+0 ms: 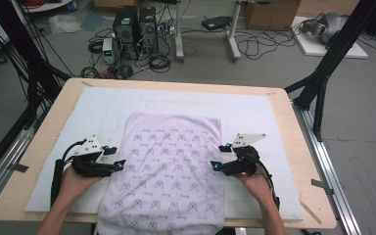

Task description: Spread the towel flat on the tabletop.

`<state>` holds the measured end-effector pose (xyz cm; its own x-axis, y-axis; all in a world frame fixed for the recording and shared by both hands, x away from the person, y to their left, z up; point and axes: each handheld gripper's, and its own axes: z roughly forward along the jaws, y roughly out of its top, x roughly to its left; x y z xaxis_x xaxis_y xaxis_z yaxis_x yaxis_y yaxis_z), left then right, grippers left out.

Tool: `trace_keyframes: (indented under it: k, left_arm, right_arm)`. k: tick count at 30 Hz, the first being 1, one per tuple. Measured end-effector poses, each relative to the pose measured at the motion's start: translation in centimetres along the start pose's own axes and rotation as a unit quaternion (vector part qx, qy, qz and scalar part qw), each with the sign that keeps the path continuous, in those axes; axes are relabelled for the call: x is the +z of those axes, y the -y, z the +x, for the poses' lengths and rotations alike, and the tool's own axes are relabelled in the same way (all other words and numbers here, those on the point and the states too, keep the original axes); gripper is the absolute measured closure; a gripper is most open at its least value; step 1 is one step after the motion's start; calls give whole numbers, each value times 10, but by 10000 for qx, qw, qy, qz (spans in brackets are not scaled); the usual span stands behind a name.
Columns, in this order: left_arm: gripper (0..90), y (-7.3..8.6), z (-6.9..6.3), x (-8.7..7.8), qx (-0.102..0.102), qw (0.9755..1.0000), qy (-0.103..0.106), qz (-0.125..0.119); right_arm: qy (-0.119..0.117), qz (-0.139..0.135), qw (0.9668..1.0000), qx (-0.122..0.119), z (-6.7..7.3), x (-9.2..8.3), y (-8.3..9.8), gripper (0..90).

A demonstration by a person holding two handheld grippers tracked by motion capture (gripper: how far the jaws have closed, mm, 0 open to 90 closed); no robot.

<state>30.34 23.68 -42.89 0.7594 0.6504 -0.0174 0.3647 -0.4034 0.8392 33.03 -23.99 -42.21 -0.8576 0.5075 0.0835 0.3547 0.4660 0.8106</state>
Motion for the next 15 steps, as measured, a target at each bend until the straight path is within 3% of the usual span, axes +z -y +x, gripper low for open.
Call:
trace_keyframes:
  k: [15]
  left_arm:
    - [373, -1, -3, 1, 61, 10000, 71, 0]
  right_arm:
    - [17, 17, 10000, 24, 3, 0, 0, 257]
